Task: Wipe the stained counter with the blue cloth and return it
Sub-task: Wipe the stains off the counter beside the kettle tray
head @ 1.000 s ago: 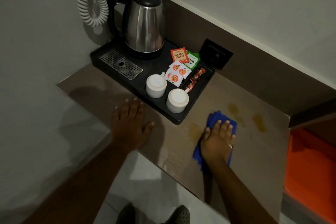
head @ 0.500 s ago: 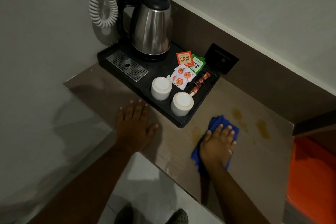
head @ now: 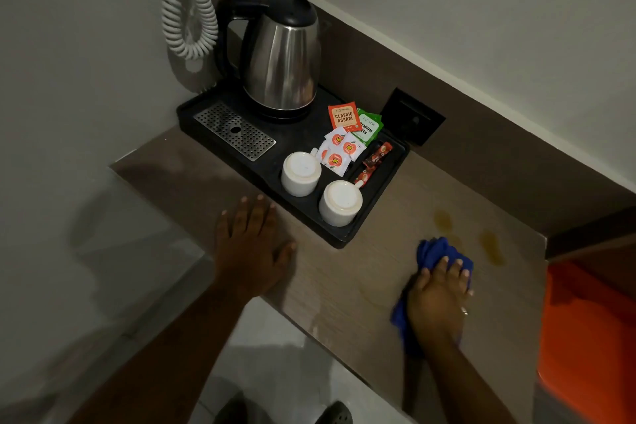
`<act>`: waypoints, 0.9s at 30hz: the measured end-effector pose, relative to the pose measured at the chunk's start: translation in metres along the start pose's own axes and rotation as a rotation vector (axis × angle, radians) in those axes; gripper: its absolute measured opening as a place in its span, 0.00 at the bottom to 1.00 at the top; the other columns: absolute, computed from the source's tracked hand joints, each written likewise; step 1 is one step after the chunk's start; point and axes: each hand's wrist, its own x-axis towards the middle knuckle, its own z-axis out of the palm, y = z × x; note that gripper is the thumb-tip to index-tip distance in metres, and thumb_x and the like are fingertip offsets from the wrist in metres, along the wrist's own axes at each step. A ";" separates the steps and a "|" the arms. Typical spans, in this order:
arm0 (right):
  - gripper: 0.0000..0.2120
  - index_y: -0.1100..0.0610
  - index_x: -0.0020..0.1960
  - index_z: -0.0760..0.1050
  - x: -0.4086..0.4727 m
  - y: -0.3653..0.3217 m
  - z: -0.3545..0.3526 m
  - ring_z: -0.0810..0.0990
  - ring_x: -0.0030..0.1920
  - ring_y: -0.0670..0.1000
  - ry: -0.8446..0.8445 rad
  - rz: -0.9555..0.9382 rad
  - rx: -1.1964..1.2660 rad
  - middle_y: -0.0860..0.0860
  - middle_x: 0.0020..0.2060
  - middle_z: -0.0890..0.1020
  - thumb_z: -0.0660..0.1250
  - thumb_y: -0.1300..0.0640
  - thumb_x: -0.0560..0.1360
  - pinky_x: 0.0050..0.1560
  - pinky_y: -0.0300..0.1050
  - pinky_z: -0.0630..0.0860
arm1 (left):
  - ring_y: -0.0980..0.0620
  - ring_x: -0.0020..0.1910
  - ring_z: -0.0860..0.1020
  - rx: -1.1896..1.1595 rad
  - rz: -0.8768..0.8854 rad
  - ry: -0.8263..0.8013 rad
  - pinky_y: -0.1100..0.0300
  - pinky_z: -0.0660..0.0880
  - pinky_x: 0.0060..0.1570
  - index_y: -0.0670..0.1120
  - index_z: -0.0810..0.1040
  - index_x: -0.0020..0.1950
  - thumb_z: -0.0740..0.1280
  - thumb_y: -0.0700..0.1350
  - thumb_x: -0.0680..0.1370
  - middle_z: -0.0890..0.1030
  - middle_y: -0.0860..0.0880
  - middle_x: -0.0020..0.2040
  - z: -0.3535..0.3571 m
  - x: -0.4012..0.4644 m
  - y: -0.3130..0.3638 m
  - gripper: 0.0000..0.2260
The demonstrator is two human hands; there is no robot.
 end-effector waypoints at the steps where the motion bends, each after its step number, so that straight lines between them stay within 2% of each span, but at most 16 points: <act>1: 0.28 0.61 0.76 0.51 -0.002 -0.023 0.002 0.50 0.77 0.61 -0.005 0.128 0.010 0.62 0.77 0.54 0.49 0.50 0.81 0.75 0.59 0.47 | 0.38 0.78 0.55 0.007 0.000 0.006 0.36 0.51 0.73 0.45 0.59 0.78 0.46 0.67 0.75 0.58 0.41 0.80 0.000 -0.001 0.000 0.38; 2: 0.29 0.62 0.77 0.49 -0.006 -0.045 0.003 0.49 0.77 0.62 -0.024 0.192 0.025 0.63 0.77 0.52 0.49 0.49 0.81 0.75 0.59 0.46 | 0.38 0.78 0.56 0.012 0.000 0.013 0.36 0.52 0.72 0.45 0.59 0.78 0.46 0.67 0.75 0.59 0.41 0.80 0.001 -0.001 0.000 0.38; 3: 0.29 0.61 0.77 0.48 -0.012 -0.063 0.007 0.47 0.77 0.62 -0.034 0.172 0.032 0.62 0.77 0.50 0.48 0.48 0.81 0.75 0.59 0.44 | 0.38 0.78 0.57 0.017 0.002 0.017 0.36 0.53 0.72 0.45 0.60 0.77 0.46 0.67 0.75 0.60 0.41 0.79 0.001 -0.001 0.000 0.38; 7: 0.29 0.57 0.77 0.48 -0.061 -0.079 0.029 0.46 0.78 0.58 -0.053 -0.367 -0.029 0.57 0.77 0.49 0.46 0.45 0.80 0.74 0.54 0.39 | 0.37 0.76 0.60 0.035 0.001 0.006 0.34 0.57 0.70 0.46 0.61 0.77 0.49 0.67 0.75 0.62 0.40 0.78 0.003 0.001 -0.003 0.37; 10: 0.28 0.50 0.77 0.46 -0.070 -0.023 0.011 0.43 0.77 0.50 -0.179 -0.741 -0.070 0.50 0.77 0.46 0.45 0.42 0.80 0.75 0.51 0.39 | 0.36 0.75 0.61 0.028 0.013 -0.006 0.33 0.58 0.70 0.45 0.62 0.76 0.49 0.68 0.75 0.65 0.39 0.77 0.003 0.001 -0.003 0.37; 11: 0.27 0.49 0.76 0.47 -0.064 0.004 0.002 0.44 0.77 0.49 -0.206 -0.807 -0.069 0.49 0.76 0.48 0.46 0.42 0.80 0.76 0.50 0.39 | 0.35 0.75 0.62 0.022 0.017 -0.008 0.33 0.59 0.69 0.45 0.63 0.76 0.49 0.67 0.75 0.66 0.39 0.76 0.002 0.000 -0.002 0.36; 12: 0.27 0.50 0.76 0.49 -0.056 0.033 -0.006 0.47 0.77 0.50 -0.210 -0.797 -0.054 0.49 0.76 0.50 0.47 0.43 0.80 0.77 0.49 0.39 | 0.35 0.74 0.63 0.022 0.017 -0.010 0.32 0.60 0.69 0.45 0.63 0.75 0.49 0.67 0.75 0.67 0.39 0.75 0.001 0.000 -0.002 0.36; 13: 0.26 0.51 0.75 0.51 -0.049 0.062 -0.015 0.49 0.77 0.51 -0.195 -0.707 -0.036 0.49 0.76 0.51 0.48 0.45 0.80 0.77 0.49 0.40 | 0.35 0.74 0.63 0.027 0.016 -0.010 0.32 0.60 0.68 0.44 0.64 0.75 0.49 0.67 0.76 0.67 0.38 0.75 0.000 0.000 -0.001 0.36; 15: 0.26 0.53 0.75 0.52 -0.044 0.113 -0.028 0.50 0.77 0.53 -0.138 -0.397 0.018 0.51 0.76 0.52 0.49 0.47 0.79 0.77 0.53 0.44 | 0.35 0.74 0.63 0.033 0.015 -0.009 0.32 0.60 0.68 0.44 0.63 0.75 0.49 0.68 0.76 0.67 0.38 0.75 -0.001 0.000 0.000 0.36; 17: 0.26 0.56 0.76 0.53 -0.049 0.134 -0.028 0.51 0.77 0.56 -0.061 -0.107 0.017 0.56 0.77 0.55 0.50 0.49 0.81 0.76 0.57 0.48 | 0.35 0.75 0.61 0.029 0.005 -0.014 0.32 0.59 0.69 0.44 0.62 0.76 0.48 0.68 0.75 0.65 0.38 0.76 -0.001 0.000 0.001 0.37; 20: 0.27 0.62 0.75 0.55 -0.047 0.109 -0.019 0.54 0.76 0.62 0.028 0.234 -0.012 0.63 0.76 0.57 0.52 0.51 0.81 0.75 0.58 0.50 | 0.34 0.76 0.59 0.010 -0.025 -0.016 0.32 0.57 0.70 0.43 0.61 0.76 0.47 0.67 0.75 0.63 0.37 0.77 0.000 -0.001 0.005 0.38; 22: 0.29 0.64 0.76 0.53 -0.035 0.064 -0.020 0.51 0.76 0.63 0.026 0.487 0.078 0.65 0.76 0.54 0.53 0.51 0.80 0.74 0.60 0.47 | 0.34 0.77 0.57 -0.020 -0.079 -0.009 0.32 0.54 0.71 0.42 0.60 0.77 0.47 0.67 0.74 0.61 0.36 0.78 0.001 -0.002 0.015 0.40; 23: 0.30 0.65 0.76 0.51 -0.029 0.040 -0.021 0.49 0.77 0.63 -0.001 0.555 0.123 0.65 0.76 0.52 0.53 0.50 0.80 0.74 0.60 0.45 | 0.35 0.77 0.56 -0.039 -0.117 -0.009 0.33 0.53 0.71 0.41 0.59 0.77 0.47 0.67 0.74 0.60 0.36 0.78 0.002 -0.002 0.021 0.40; 24: 0.31 0.64 0.76 0.49 -0.026 0.018 -0.016 0.47 0.77 0.63 -0.019 0.526 0.141 0.65 0.76 0.50 0.53 0.50 0.80 0.74 0.61 0.43 | 0.35 0.77 0.55 -0.058 -0.151 -0.005 0.33 0.51 0.72 0.40 0.58 0.77 0.48 0.68 0.74 0.59 0.36 0.78 0.003 -0.003 0.027 0.41; 25: 0.32 0.64 0.77 0.48 -0.028 -0.001 -0.007 0.46 0.77 0.63 -0.013 0.404 0.121 0.65 0.77 0.49 0.53 0.49 0.80 0.75 0.60 0.41 | 0.34 0.77 0.55 -0.073 -0.174 0.005 0.33 0.51 0.72 0.39 0.58 0.77 0.48 0.68 0.74 0.59 0.35 0.78 0.004 -0.003 0.032 0.41; 27: 0.32 0.60 0.77 0.47 -0.042 -0.023 0.011 0.45 0.78 0.59 -0.021 -0.034 0.051 0.60 0.77 0.47 0.51 0.45 0.80 0.74 0.55 0.38 | 0.34 0.77 0.57 -0.083 -0.189 0.023 0.33 0.51 0.72 0.39 0.60 0.76 0.48 0.67 0.74 0.60 0.34 0.77 0.005 -0.004 0.036 0.41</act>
